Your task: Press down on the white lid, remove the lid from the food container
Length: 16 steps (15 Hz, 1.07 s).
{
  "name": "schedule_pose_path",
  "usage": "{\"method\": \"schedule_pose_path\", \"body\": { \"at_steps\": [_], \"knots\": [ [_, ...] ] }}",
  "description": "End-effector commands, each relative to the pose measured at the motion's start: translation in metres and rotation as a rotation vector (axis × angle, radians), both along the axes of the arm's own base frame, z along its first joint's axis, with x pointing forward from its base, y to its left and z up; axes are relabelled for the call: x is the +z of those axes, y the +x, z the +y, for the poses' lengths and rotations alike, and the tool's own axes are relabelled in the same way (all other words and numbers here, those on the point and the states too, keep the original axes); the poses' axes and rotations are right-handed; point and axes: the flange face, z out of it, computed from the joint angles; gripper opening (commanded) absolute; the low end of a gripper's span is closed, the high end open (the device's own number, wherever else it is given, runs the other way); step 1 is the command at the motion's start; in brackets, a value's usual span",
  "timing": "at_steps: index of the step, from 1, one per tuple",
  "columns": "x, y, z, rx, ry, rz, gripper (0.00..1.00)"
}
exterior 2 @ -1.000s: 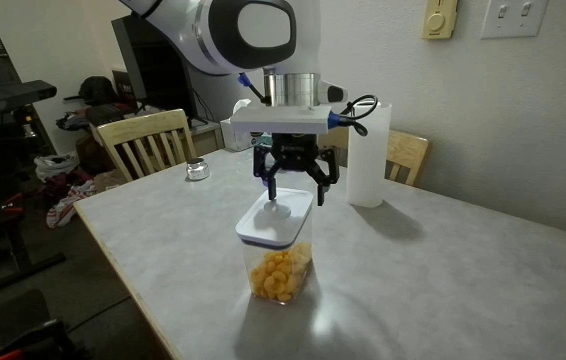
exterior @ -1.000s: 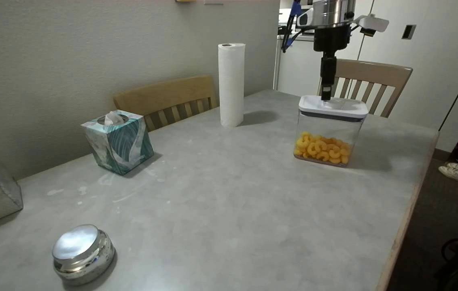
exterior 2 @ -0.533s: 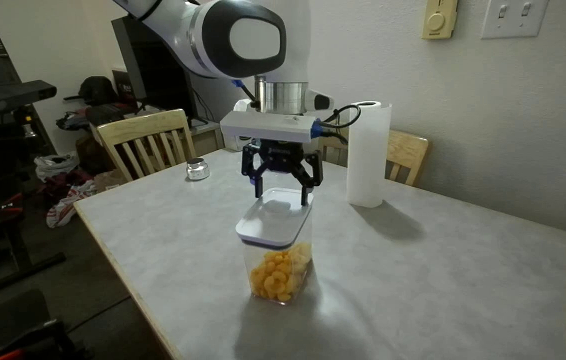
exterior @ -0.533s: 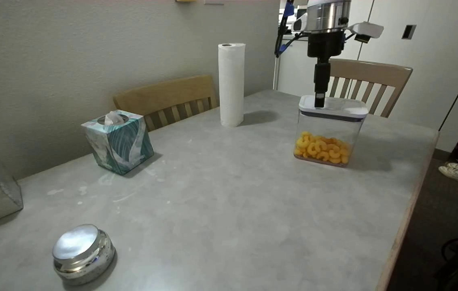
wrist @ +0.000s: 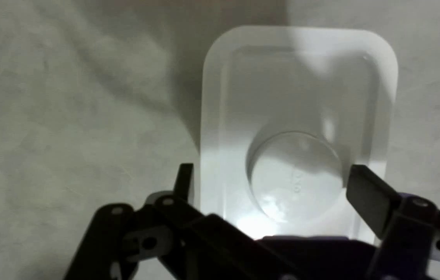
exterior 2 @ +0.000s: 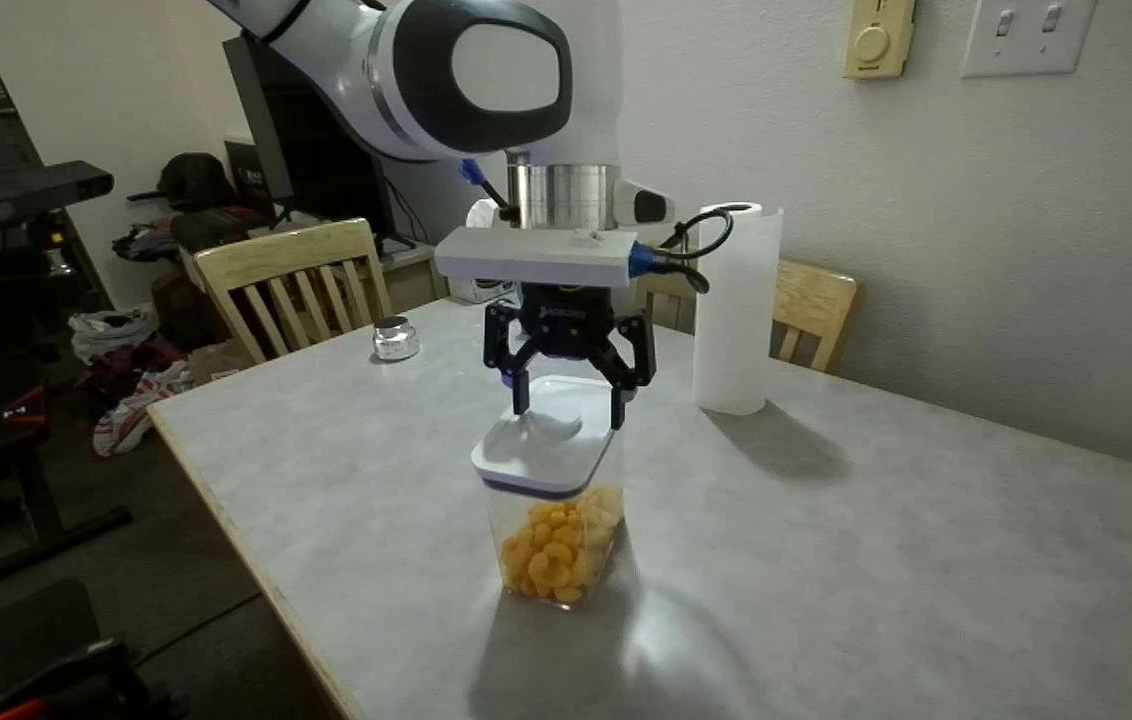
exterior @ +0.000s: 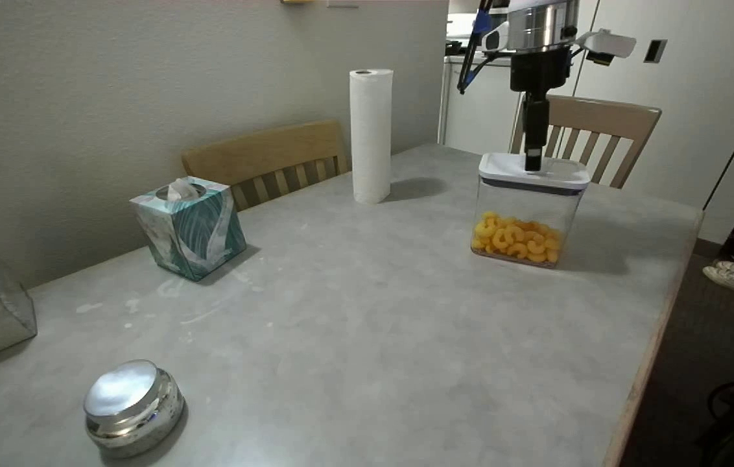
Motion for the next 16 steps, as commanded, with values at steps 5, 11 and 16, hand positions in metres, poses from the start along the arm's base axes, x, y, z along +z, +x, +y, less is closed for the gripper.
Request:
{"method": "schedule_pose_path", "body": {
  "at_steps": [5, 11, 16],
  "knots": [
    [0.005, -0.018, -0.005, -0.006, -0.01, 0.002, 1.0],
    [0.003, -0.006, 0.009, 0.03, 0.019, -0.02, 1.0],
    [-0.003, -0.005, 0.013, 0.048, 0.029, -0.009, 0.96]
  ]
}}
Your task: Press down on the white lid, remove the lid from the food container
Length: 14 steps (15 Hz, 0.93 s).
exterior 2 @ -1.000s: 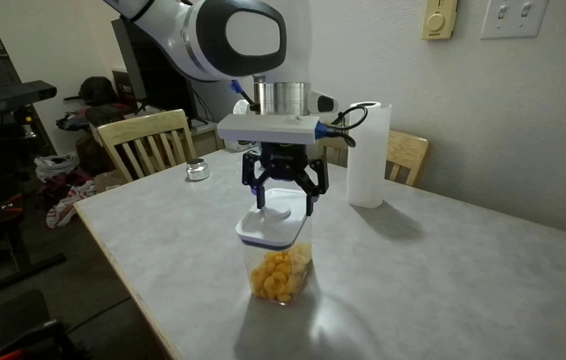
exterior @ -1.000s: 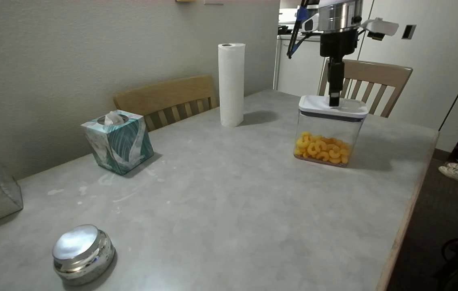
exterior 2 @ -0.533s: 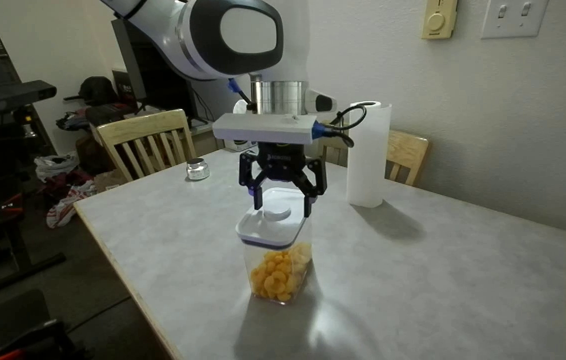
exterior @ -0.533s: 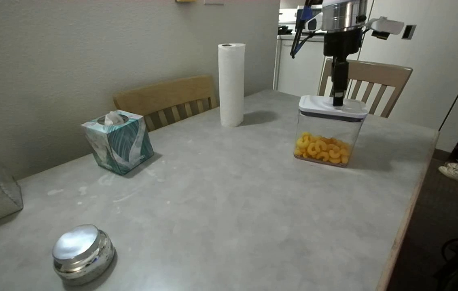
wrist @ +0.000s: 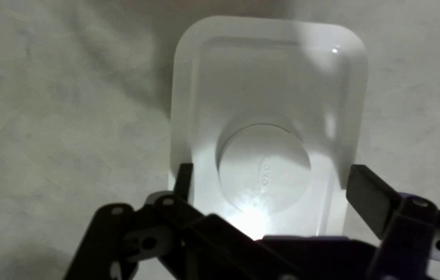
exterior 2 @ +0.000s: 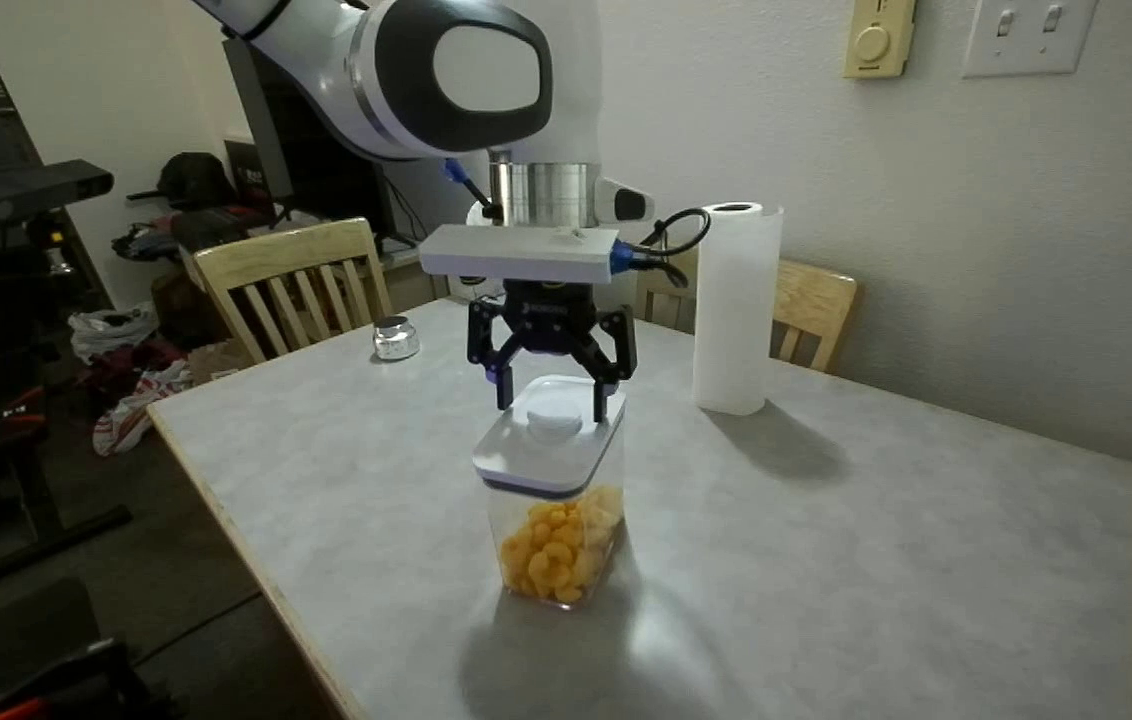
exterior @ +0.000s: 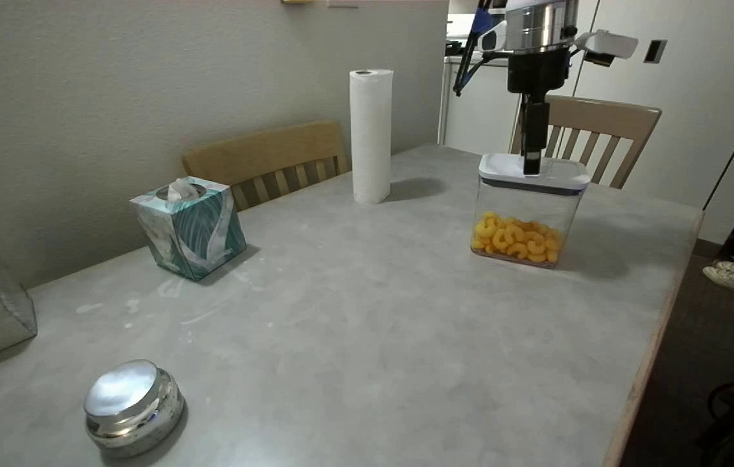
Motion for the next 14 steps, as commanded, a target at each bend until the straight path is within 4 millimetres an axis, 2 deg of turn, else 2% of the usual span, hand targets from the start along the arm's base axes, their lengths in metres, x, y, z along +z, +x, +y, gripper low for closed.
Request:
{"method": "schedule_pose_path", "body": {
  "at_steps": [1, 3, 4, 5, 6, 7, 8, 11, 12, 14],
  "knots": [
    [-0.004, -0.003, -0.006, 0.005, 0.013, -0.003, 0.86],
    [-0.005, -0.005, -0.008, -0.001, 0.012, -0.001, 0.85],
    [-0.005, -0.005, -0.009, -0.003, 0.012, -0.002, 0.79],
    [-0.004, -0.005, -0.009, -0.003, 0.012, -0.004, 0.8],
    [-0.004, -0.004, -0.009, -0.002, 0.012, -0.004, 0.63],
    [-0.003, -0.004, -0.01, -0.001, 0.011, -0.007, 0.55],
    [-0.003, -0.003, -0.01, 0.0, 0.011, -0.007, 0.55],
    [0.002, -0.001, -0.012, 0.003, 0.004, -0.016, 0.33],
    [0.004, 0.0, -0.012, -0.002, 0.001, -0.016, 0.29],
    [0.007, 0.0, -0.013, -0.009, -0.004, -0.017, 0.29]
  ]
}}
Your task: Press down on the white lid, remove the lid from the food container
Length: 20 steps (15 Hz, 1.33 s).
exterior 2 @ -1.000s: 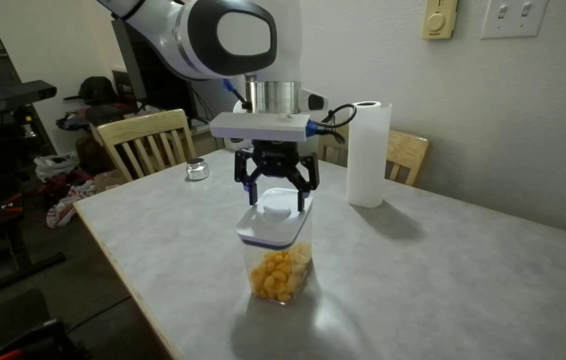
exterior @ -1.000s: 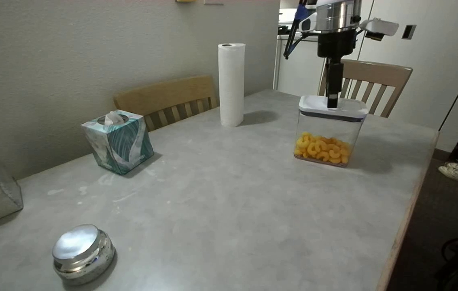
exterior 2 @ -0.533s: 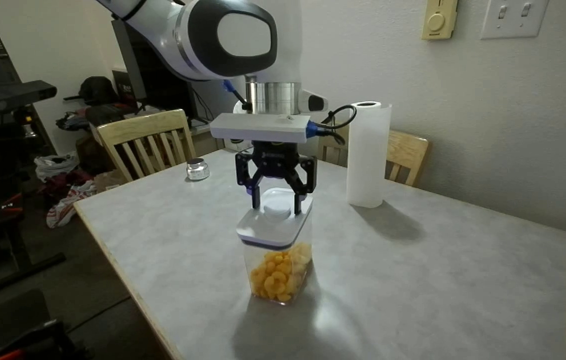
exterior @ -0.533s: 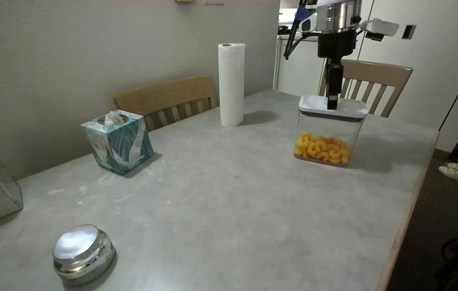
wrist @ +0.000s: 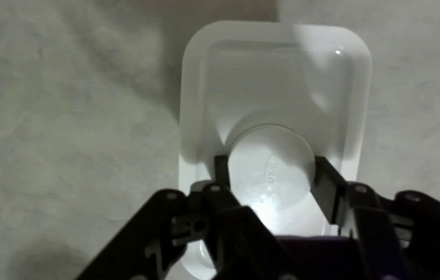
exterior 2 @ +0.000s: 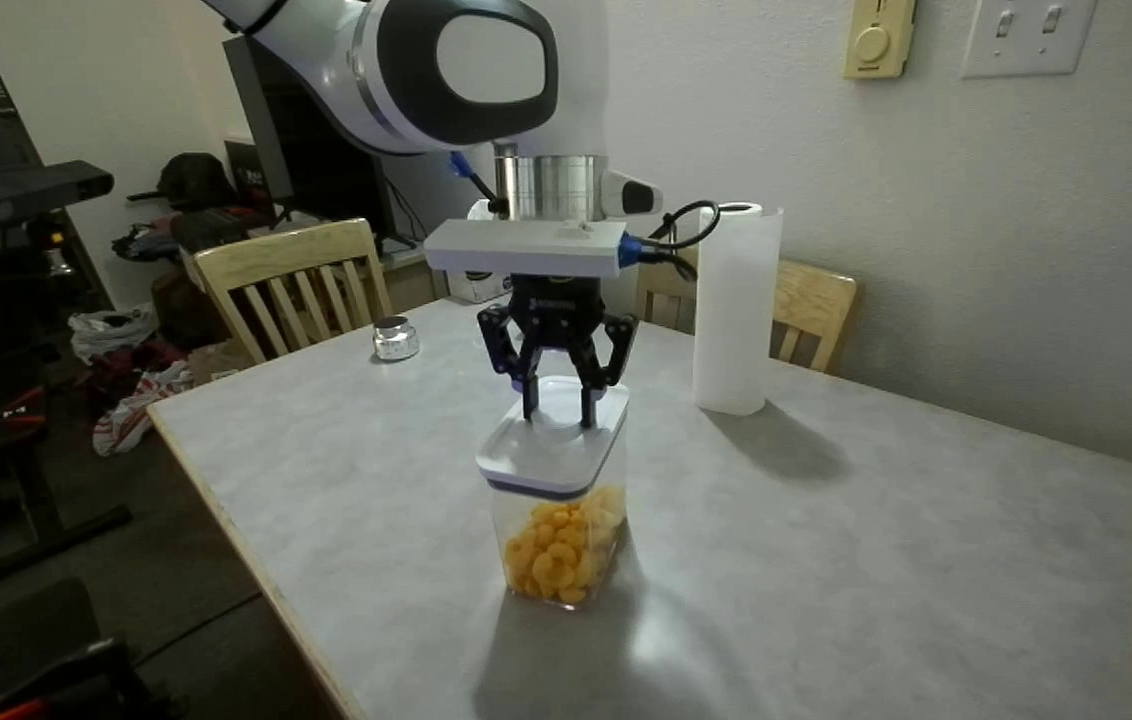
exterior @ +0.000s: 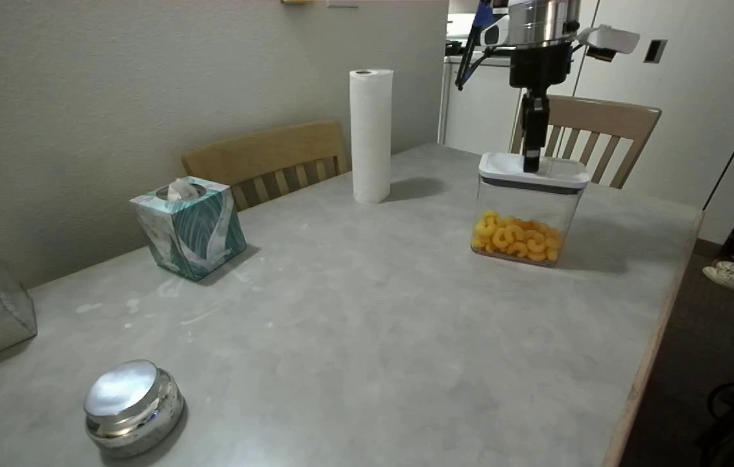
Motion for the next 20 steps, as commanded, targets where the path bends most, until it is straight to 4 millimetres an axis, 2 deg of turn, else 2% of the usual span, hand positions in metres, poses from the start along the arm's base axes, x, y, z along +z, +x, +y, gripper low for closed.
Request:
{"method": "schedule_pose_path", "body": {
  "at_steps": [1, 6, 13, 15, 20],
  "knots": [
    [0.002, -0.001, -0.006, -0.007, -0.001, -0.004, 0.29],
    [0.011, 0.0, -0.009, -0.032, -0.019, -0.008, 0.29],
    [0.034, 0.007, -0.007, -0.033, -0.032, -0.004, 0.29],
    [0.043, 0.01, -0.004, -0.027, -0.037, -0.005, 0.29],
    [0.069, 0.024, 0.025, -0.049, -0.029, 0.006, 0.29]
  ]
}}
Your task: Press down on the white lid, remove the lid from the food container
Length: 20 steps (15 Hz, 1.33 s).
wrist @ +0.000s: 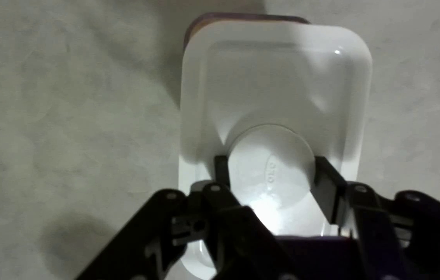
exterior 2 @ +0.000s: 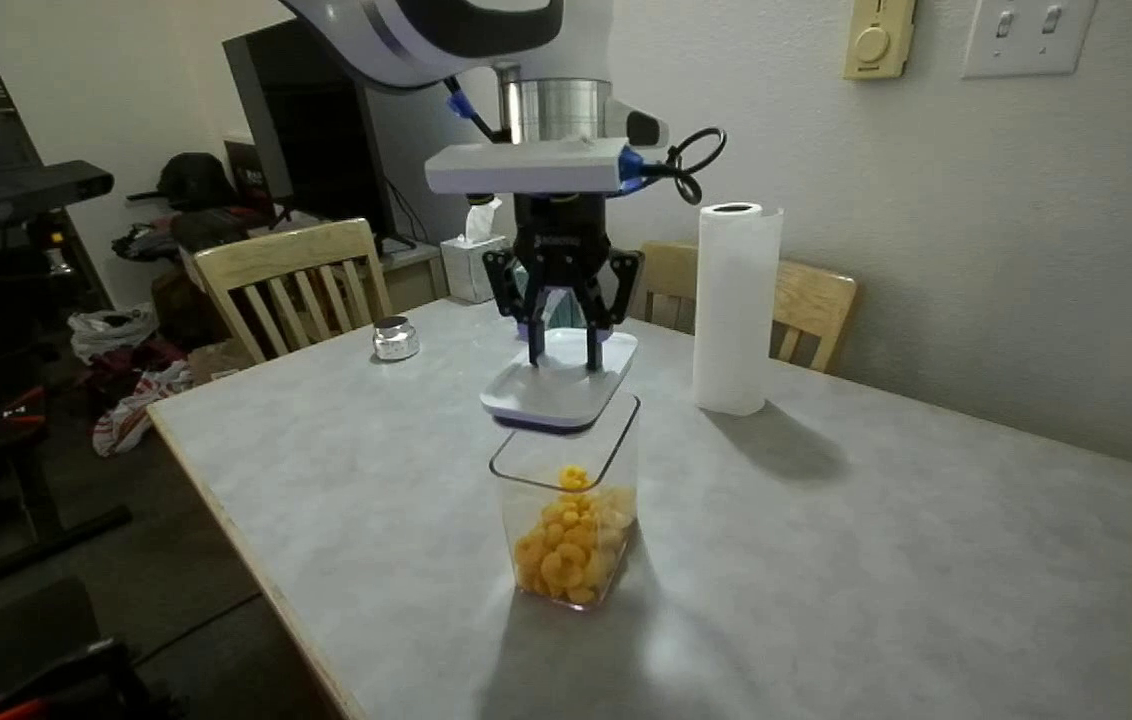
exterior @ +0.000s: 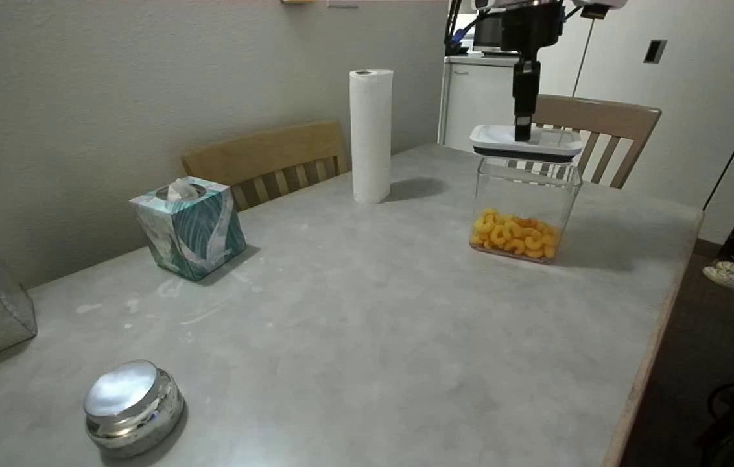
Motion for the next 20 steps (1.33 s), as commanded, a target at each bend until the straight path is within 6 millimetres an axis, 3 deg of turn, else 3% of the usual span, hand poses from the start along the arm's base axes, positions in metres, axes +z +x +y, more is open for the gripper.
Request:
{"method": "schedule_pose_path", "body": {
  "at_steps": [1, 4, 8, 14, 20],
  "knots": [
    [0.023, 0.008, 0.021, -0.015, 0.006, 0.008, 0.29],
    [0.025, 0.022, 0.051, 0.006, 0.08, 0.006, 0.29],
    [-0.003, 0.044, 0.083, 0.023, 0.179, 0.016, 0.29],
    [-0.085, 0.078, 0.088, -0.044, 0.134, 0.082, 0.29],
    [-0.124, 0.109, 0.101, -0.092, 0.072, 0.089, 0.29]
  ]
}}
